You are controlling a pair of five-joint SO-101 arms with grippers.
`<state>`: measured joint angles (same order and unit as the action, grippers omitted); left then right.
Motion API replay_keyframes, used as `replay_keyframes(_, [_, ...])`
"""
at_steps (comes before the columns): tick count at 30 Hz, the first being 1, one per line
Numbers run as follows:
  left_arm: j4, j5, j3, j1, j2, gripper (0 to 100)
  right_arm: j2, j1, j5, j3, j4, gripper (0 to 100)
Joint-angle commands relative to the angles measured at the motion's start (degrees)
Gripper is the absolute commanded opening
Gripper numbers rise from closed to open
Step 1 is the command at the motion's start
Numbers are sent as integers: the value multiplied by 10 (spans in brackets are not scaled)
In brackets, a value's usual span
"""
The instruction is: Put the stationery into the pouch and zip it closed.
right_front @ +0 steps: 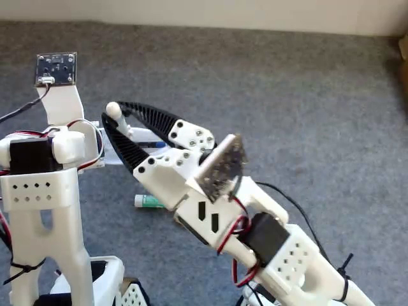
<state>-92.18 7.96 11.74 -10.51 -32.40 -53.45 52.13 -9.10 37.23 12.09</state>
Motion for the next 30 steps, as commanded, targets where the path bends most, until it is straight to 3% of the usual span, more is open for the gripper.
replay_keyframes(1, [11,6,1,11,-7,7,-2,2,-9,36,-43,9])
replay_keyframes(6, [11,6,1,11,-7,7,-3,2,-9,107,-95,9])
replay_keyframes(14, [11,6,2,11,-7,7,-3,2,-6,130,-91,39])
replay_keyframes(18, [11,6,2,11,-7,7,-3,2,-6,129,-47,135])
replay_keyframes(30, [11,6,3,-3,-7,7,-115,-24,-6,129,79,139])
